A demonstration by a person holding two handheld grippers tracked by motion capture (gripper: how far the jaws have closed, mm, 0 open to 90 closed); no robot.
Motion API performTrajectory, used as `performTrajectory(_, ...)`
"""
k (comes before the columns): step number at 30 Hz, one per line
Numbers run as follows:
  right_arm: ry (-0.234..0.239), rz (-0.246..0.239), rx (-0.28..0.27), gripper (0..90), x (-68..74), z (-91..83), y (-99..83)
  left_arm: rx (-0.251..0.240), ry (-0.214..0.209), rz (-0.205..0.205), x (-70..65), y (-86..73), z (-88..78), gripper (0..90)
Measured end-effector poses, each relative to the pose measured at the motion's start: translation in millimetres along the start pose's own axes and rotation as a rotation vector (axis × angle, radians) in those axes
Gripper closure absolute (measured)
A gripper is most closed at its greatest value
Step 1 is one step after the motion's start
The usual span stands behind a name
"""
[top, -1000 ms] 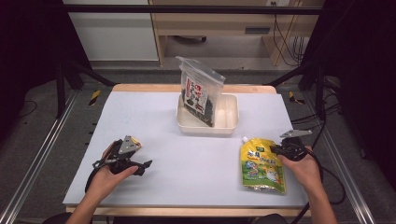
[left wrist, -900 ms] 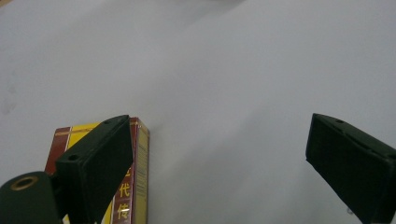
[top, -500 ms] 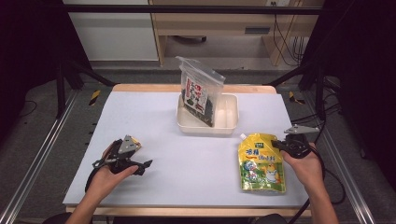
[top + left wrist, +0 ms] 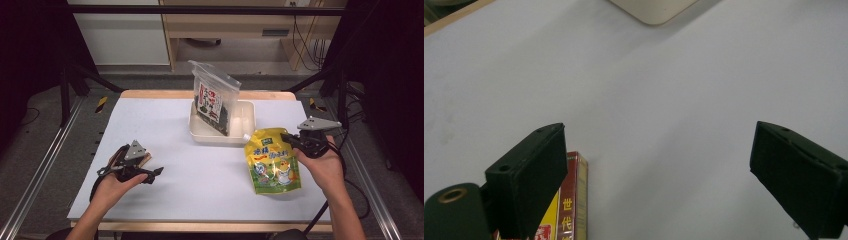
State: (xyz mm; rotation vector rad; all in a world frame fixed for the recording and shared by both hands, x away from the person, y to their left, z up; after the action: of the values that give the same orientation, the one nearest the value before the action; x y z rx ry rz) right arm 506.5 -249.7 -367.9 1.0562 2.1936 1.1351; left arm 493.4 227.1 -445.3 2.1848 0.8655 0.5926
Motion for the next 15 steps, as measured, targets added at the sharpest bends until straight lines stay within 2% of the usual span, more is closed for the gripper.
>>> performTrajectory(5, 0.015, -0.034, -0.017, 90.0, 9.4, -0.7, 14.1, -0.006, -0.005, 0.012, -1.7, 5.8, -1.3, 8.5)
performTrajectory(8, 0.026, -0.073, -0.035, 90.0, 18.7, -0.5, 25.7, -0.006, -0.013, 0.016, -2.2, 8.8, -1.1, 8.5)
performTrajectory(10, 0.029, -0.078, -0.039, 90.0, 20.5, -0.4, 27.6, -0.005, -0.014, 0.019, -2.1, 9.7, -1.3, 8.5)
performTrajectory(15, 0.057, -0.131, -0.064, 90.0, 35.8, 1.2, 41.1, -0.025, -0.035, 0.003, -0.6, 13.9, -4.4, 9.2)
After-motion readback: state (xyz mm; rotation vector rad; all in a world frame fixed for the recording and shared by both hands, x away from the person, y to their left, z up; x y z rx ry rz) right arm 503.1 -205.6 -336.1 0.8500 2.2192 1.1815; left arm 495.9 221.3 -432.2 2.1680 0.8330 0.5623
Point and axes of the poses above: each handheld gripper's, and its own axes: z roughly forward along the jaws, y roughly out of its top, x roughly to its left, the point moved 3 cm from there along z, roughly forward along the jaws, and after that the axes turned 3 degrees about y, right-handed, at the moved point
